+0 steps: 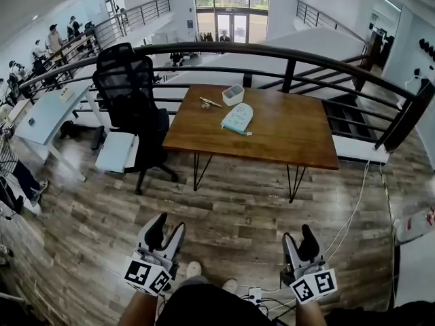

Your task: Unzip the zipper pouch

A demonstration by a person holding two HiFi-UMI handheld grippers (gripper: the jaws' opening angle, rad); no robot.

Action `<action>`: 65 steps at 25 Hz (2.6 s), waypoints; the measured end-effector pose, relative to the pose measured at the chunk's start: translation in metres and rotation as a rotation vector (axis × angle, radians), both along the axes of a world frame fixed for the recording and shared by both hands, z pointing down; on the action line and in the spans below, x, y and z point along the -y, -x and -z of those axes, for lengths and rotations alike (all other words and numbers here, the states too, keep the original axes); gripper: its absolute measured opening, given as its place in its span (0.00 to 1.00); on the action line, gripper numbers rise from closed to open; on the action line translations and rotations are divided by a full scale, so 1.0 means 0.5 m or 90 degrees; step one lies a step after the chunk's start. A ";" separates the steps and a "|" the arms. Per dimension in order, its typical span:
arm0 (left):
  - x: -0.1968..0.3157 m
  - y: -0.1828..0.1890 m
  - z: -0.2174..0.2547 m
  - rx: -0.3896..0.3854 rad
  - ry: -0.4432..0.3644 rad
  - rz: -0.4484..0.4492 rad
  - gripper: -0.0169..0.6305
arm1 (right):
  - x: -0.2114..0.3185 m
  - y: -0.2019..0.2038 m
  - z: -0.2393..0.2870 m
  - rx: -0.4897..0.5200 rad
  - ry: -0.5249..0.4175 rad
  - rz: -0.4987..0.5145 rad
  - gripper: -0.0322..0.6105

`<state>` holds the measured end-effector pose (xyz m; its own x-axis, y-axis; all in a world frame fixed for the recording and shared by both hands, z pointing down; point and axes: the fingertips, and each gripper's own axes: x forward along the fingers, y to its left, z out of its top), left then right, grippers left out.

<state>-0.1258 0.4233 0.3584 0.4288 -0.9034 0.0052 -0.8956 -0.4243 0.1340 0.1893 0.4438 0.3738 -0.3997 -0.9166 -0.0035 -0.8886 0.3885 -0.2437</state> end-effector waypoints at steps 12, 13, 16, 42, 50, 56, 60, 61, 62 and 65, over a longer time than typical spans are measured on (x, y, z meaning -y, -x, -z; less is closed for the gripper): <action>0.152 0.019 -0.016 -0.009 -0.010 -0.034 0.35 | 0.101 0.018 0.012 -0.012 -0.006 -0.046 0.42; 0.174 0.021 -0.014 -0.013 -0.012 -0.040 0.35 | 0.117 0.021 0.018 -0.016 -0.009 -0.050 0.42; 0.236 0.033 -0.005 -0.014 -0.024 -0.057 0.35 | 0.173 0.041 0.037 -0.029 -0.015 -0.061 0.41; 0.544 0.167 -0.037 -0.008 -0.012 -0.087 0.34 | 0.519 0.220 0.003 -0.020 0.031 -0.016 0.31; 0.657 0.120 -0.025 -0.004 -0.020 -0.065 0.34 | 0.665 0.182 0.000 -0.050 0.026 0.032 0.29; 0.752 0.069 -0.037 0.000 -0.017 -0.045 0.34 | 0.788 0.145 -0.032 -0.057 0.047 0.078 0.27; 0.806 0.035 -0.040 0.006 -0.013 -0.028 0.34 | 0.859 0.126 -0.046 -0.069 0.062 0.116 0.27; 0.817 0.025 -0.040 0.008 -0.013 -0.026 0.34 | 0.875 0.123 -0.050 -0.079 0.065 0.127 0.27; 0.828 0.016 -0.040 0.012 -0.014 -0.023 0.34 | 0.890 0.122 -0.055 -0.091 0.066 0.139 0.27; 0.857 -0.012 -0.047 0.027 -0.010 -0.014 0.33 | 0.935 0.123 -0.077 -0.118 0.073 0.178 0.27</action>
